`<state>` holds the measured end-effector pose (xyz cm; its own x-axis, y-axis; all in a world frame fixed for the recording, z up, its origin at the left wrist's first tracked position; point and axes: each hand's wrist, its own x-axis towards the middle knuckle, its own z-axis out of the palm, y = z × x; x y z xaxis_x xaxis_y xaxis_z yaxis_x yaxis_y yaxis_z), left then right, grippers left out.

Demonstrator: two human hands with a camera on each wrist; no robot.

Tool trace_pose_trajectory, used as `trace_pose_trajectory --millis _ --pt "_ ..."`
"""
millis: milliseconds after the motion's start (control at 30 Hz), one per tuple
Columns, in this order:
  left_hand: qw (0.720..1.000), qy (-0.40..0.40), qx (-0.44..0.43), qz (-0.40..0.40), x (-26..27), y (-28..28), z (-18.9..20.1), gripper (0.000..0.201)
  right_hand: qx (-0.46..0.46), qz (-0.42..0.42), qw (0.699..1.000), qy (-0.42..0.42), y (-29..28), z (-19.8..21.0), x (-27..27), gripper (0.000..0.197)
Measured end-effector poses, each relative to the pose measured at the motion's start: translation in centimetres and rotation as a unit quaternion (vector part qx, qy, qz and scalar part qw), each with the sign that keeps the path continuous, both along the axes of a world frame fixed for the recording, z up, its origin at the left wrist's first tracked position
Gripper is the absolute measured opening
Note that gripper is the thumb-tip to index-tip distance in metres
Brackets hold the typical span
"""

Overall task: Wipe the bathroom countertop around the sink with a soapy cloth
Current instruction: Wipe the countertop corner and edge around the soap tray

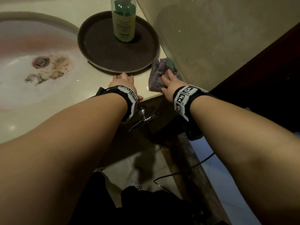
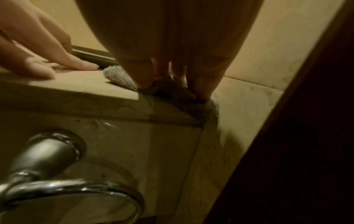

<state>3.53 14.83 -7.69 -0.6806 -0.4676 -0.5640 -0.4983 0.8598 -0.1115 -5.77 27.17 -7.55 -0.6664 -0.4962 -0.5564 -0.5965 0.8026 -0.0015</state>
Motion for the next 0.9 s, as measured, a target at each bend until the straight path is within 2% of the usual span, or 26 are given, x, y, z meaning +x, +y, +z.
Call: trace_pose_trajectory --millis 167,300,367,533,900 --pt "1.000 0.031 -0.001 0.003 0.7 0.4 0.0 0.084 0.002 0.012 1.000 0.022 -0.4 0.0 0.7 0.054" --pt "0.999 0.027 0.015 0.035 0.7 0.1 -0.7 0.084 -0.089 -0.052 0.994 0.041 -0.9 -0.1 0.4 0.043" --pt "0.998 0.030 0.020 0.050 0.6 -0.1 -0.9 0.085 -0.133 -0.066 0.987 0.061 -0.8 -0.8 0.5 0.046" --pt "0.997 0.036 0.028 0.057 0.6 -0.2 -1.3 0.085 -0.063 -0.032 0.997 0.039 -1.5 -2.6 0.0 0.057" --pt "0.998 0.030 0.029 0.054 0.7 -0.4 -1.7 0.085 -0.077 -0.036 0.995 0.048 -2.8 -3.1 -1.1 0.057"
